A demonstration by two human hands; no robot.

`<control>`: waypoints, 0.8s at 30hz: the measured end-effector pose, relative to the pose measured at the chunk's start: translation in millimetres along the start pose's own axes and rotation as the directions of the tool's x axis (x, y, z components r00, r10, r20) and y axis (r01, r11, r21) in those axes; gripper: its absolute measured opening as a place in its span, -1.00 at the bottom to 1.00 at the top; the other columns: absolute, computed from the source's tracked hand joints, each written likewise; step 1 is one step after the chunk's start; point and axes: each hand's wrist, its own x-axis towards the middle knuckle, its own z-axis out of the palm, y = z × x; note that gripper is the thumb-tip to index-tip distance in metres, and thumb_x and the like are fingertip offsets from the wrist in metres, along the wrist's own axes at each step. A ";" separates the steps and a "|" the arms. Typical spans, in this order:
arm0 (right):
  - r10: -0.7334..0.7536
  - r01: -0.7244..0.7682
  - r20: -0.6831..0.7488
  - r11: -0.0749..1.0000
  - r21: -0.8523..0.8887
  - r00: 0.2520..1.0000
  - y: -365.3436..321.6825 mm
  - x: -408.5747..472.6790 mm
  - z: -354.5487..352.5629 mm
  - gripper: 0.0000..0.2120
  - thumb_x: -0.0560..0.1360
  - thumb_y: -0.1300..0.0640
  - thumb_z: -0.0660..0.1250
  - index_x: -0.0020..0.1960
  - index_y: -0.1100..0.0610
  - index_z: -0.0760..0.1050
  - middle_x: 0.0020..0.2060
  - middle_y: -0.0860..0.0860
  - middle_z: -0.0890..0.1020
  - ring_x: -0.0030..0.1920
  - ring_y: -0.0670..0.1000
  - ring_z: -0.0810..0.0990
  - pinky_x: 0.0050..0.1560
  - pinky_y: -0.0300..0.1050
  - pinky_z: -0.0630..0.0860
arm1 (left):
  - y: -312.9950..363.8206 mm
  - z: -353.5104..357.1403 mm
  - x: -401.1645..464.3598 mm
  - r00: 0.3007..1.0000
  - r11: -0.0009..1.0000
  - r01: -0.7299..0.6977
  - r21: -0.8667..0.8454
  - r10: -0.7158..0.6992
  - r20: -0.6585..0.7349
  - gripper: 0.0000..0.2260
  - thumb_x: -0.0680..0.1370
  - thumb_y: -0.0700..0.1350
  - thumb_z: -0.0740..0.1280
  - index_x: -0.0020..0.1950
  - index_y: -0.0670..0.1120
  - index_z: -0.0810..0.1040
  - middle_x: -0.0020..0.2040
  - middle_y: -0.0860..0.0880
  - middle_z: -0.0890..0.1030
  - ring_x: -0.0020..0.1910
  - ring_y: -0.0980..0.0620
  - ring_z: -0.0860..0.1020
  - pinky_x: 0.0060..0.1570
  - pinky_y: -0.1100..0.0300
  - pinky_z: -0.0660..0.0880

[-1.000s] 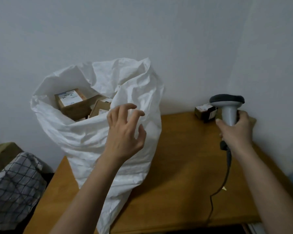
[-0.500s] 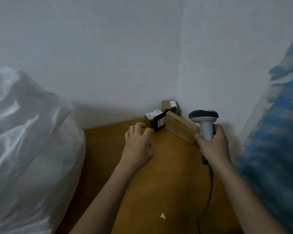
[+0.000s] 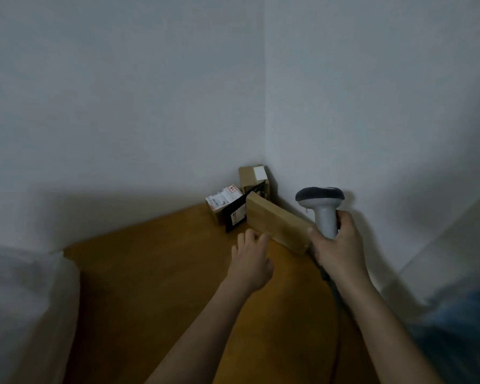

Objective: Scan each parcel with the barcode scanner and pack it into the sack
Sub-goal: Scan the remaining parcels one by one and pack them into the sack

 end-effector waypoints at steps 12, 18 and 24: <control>0.076 -0.078 -0.068 0.996 -0.038 0.995 63.3 60.4 31.4 -0.61 0.50 0.12 0.42 0.27 0.02 0.38 -0.09 -0.14 0.49 -0.14 -0.08 0.56 -0.27 -0.19 0.47 | 12.8 79.2 118.5 0.976 0.935 0.035 -0.353 0.043 0.211 -0.57 0.68 0.19 -0.08 0.54 0.31 -0.09 -0.03 -0.08 0.60 -0.20 0.01 0.57 -0.27 0.20 0.46; 0.100 -0.101 -0.025 0.994 -0.046 0.995 73.3 48.0 26.0 -0.64 0.50 0.11 0.41 0.23 0.00 0.39 -0.12 -0.07 0.52 -0.23 -0.05 0.58 -0.36 -0.23 0.45 | 11.2 101.3 97.3 0.980 0.798 0.199 -0.569 -0.174 0.099 -0.76 0.60 0.29 0.10 0.16 0.22 0.26 -0.11 0.05 0.61 -0.31 0.13 0.60 -0.35 0.22 0.56; 0.143 -0.145 0.066 0.989 0.017 0.987 66.3 34.7 19.4 -0.74 0.51 0.02 0.41 0.14 0.00 0.44 -0.17 0.07 0.59 -0.29 -0.04 0.60 -0.41 -0.27 0.47 | -17.7 118.1 41.1 0.795 0.198 0.377 -0.905 -0.570 0.207 -0.74 0.60 -0.23 0.29 0.15 0.00 0.26 0.20 0.02 0.47 0.04 0.10 0.52 -0.20 0.26 0.58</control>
